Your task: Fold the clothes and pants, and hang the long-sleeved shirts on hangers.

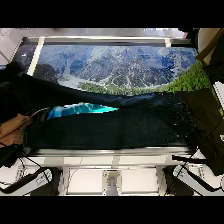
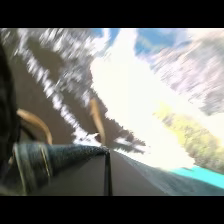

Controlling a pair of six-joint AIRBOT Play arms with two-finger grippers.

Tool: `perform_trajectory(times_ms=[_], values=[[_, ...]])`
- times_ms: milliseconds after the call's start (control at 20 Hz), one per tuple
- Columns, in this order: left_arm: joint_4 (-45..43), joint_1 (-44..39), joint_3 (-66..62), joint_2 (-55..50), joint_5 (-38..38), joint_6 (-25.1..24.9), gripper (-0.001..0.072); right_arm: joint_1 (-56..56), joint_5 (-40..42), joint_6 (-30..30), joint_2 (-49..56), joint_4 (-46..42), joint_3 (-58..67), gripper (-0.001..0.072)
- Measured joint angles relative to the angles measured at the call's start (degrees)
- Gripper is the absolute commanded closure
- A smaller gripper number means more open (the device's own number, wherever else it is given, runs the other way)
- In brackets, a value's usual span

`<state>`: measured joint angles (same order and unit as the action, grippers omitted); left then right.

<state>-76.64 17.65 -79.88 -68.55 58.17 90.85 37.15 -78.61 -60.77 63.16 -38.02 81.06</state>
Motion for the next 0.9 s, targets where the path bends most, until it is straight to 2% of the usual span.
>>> perform_trajectory(times_ms=[200, 400, 600, 900], values=[[-1.9, 0.7, -4.6, -12.5, -2.1, 4.7, 0.0698, 0.0, 4.4, 0.0, 1.8, -0.3, 0.0, 0.0304], [-1.1, 0.4, -16.1, -26.3, -4.1, 9.5, 0.0698, -1.6, 10.6, -0.5, 6.8, -3.6, 0.0, 0.0304], [0.0, -1.4, -24.3, -34.1, -4.7, 10.1, 0.0697, -6.2, 14.9, -4.5, 17.5, -12.3, 0.0, 0.0302], [0.1, -2.4, -27.4, -36.9, -2.6, 7.7, 0.0697, -9.7, 17.6, -7.3, 32.9, -17.0, 0.1, 0.0303]])
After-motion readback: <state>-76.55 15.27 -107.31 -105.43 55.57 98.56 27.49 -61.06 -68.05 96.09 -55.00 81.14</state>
